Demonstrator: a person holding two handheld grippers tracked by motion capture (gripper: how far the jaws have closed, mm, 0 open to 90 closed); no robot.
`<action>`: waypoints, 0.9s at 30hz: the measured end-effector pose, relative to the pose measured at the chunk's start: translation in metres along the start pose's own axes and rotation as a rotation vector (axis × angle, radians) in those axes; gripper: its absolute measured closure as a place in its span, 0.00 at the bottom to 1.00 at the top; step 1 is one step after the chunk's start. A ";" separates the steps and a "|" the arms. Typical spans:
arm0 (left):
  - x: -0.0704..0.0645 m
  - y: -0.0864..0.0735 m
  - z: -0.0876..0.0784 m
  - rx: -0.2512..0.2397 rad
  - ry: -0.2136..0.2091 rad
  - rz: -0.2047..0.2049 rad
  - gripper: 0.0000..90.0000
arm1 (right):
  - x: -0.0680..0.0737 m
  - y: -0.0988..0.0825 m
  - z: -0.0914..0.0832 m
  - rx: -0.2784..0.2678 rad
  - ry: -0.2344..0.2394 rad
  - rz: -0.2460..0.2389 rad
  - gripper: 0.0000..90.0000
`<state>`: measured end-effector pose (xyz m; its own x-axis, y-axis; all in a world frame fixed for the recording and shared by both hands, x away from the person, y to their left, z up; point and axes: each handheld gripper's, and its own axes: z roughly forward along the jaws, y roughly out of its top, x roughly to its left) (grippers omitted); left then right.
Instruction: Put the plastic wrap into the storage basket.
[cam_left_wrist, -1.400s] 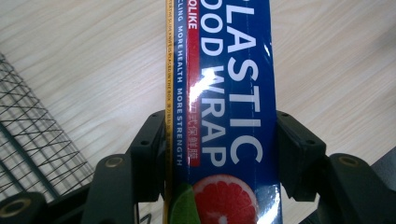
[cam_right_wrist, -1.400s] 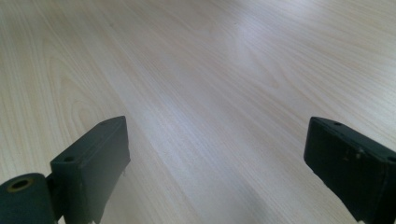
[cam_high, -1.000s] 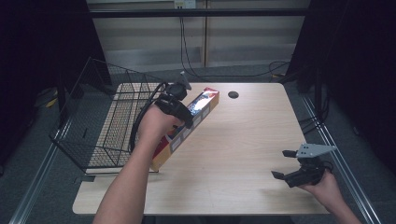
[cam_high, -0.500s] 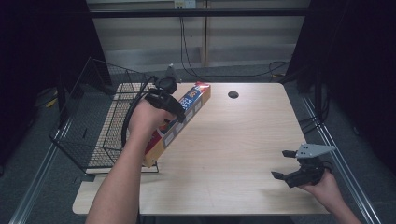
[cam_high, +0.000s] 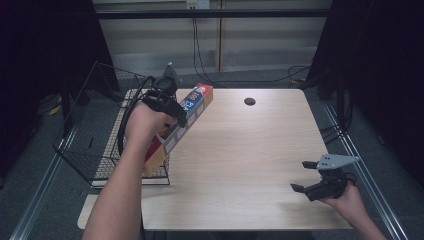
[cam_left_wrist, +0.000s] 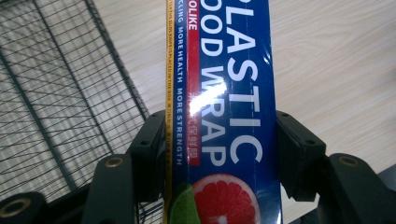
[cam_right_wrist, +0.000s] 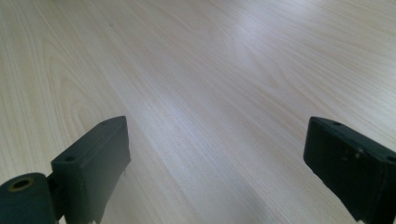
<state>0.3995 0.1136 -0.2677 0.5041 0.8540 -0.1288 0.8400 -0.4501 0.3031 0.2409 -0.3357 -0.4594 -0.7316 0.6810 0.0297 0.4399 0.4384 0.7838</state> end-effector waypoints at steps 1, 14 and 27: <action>0.002 -0.001 -0.001 -0.007 0.002 -0.013 0.48 | 0.000 0.000 0.000 0.000 0.002 0.002 0.08; 0.021 -0.008 -0.013 -0.030 0.037 -0.070 0.48 | 0.000 -0.001 0.000 0.002 0.002 -0.001 0.08; 0.040 -0.016 -0.027 -0.035 0.071 -0.123 0.48 | 0.000 0.000 0.001 0.012 0.000 -0.002 0.08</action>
<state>0.4010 0.1616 -0.2523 0.3809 0.9192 -0.1000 0.8864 -0.3322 0.3225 0.2406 -0.3352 -0.4601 -0.7330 0.6797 0.0281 0.4442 0.4469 0.7765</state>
